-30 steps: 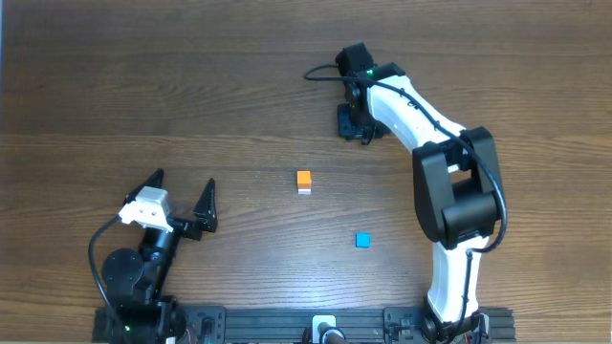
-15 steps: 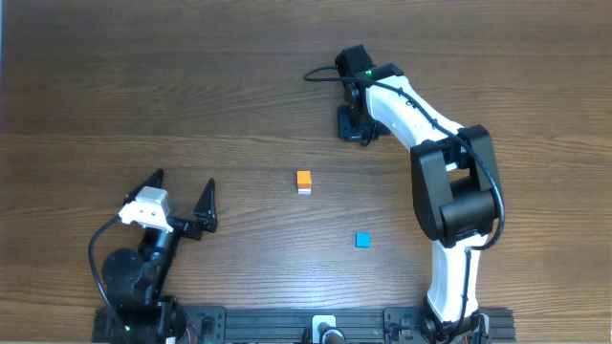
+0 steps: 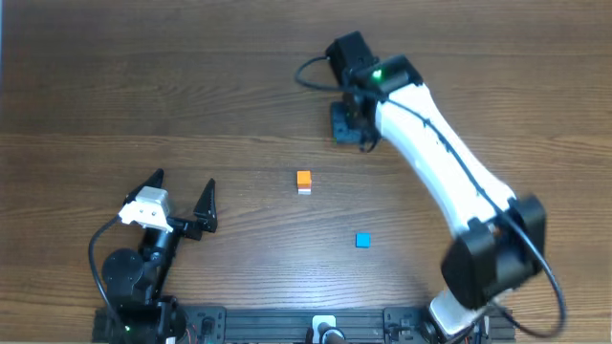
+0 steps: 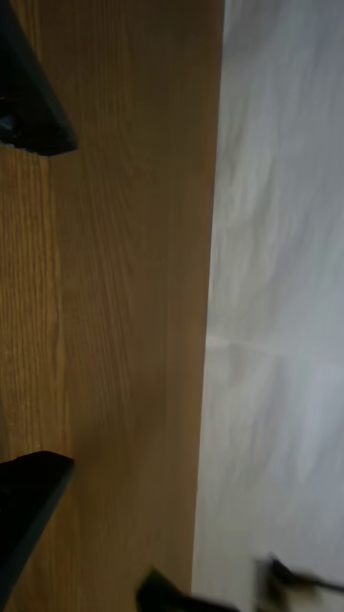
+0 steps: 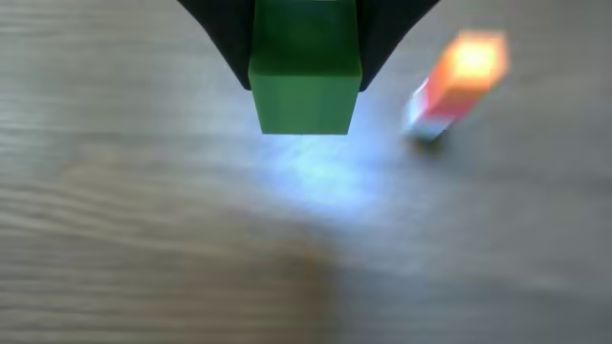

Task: Stack Cubes

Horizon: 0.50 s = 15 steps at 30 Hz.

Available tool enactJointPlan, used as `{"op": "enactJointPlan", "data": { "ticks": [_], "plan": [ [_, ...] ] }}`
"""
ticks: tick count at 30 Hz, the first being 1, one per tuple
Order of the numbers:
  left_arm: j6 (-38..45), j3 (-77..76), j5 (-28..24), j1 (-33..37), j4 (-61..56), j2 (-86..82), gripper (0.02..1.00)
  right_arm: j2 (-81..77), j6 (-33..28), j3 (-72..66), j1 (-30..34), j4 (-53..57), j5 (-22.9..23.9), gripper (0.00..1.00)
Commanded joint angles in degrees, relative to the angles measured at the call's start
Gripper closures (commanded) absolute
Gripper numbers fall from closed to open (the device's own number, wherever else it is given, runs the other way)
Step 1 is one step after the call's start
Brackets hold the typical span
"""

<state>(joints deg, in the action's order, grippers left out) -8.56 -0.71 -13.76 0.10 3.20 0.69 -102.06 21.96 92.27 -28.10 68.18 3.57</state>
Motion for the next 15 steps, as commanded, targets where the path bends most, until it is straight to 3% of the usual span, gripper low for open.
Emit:
{"op": "enactJointPlan", "data": {
  "ticks": [1,7,15],
  "plan": [
    [0.85,0.33,-0.76,-0.22,-0.11,-0.24,0.018,1.70,7.34,0.83,-8.66,0.83,-0.04,0.956],
    [0.85,0.33,-0.76,-0.22,-0.11,-0.24,0.023,-1.22,14.29,0.76,-15.26,-0.20,1.44,0.985],
    [0.85,0.33,-0.76,-0.22,-0.13,-0.24,0.018,-7.37,16.33,0.72,-15.52,-0.02,0.76,0.989]
  ]
}}
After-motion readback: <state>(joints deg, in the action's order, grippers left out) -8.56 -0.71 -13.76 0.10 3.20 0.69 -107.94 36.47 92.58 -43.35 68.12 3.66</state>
